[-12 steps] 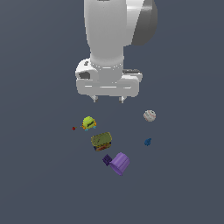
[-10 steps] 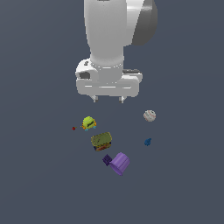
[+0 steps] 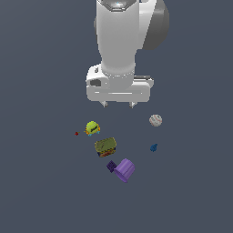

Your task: Pick up a designated object from a clutter of objects.

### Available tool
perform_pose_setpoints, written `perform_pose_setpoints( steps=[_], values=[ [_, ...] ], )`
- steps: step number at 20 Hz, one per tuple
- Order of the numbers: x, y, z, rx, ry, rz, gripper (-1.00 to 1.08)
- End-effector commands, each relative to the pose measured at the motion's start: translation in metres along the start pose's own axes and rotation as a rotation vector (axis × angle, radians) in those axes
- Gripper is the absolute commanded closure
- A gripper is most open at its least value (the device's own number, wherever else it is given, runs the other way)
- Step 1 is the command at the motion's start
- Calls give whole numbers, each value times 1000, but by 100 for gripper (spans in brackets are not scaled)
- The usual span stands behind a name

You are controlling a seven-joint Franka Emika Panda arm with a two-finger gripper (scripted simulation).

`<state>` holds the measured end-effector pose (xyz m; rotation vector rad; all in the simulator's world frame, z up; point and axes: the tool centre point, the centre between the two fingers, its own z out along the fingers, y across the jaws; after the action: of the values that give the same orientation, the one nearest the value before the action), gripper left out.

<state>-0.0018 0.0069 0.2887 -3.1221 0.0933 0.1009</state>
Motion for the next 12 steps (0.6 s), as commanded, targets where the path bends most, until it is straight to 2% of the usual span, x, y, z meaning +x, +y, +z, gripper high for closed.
perform_pose_setpoints(
  steps=[1,7,12],
  values=[
    [0,0,0,0,0,1,-92],
    [-1,-12,12,-6,3,4,-92],
    [-4,-35,33,-18,9,8,-92]
  ],
)
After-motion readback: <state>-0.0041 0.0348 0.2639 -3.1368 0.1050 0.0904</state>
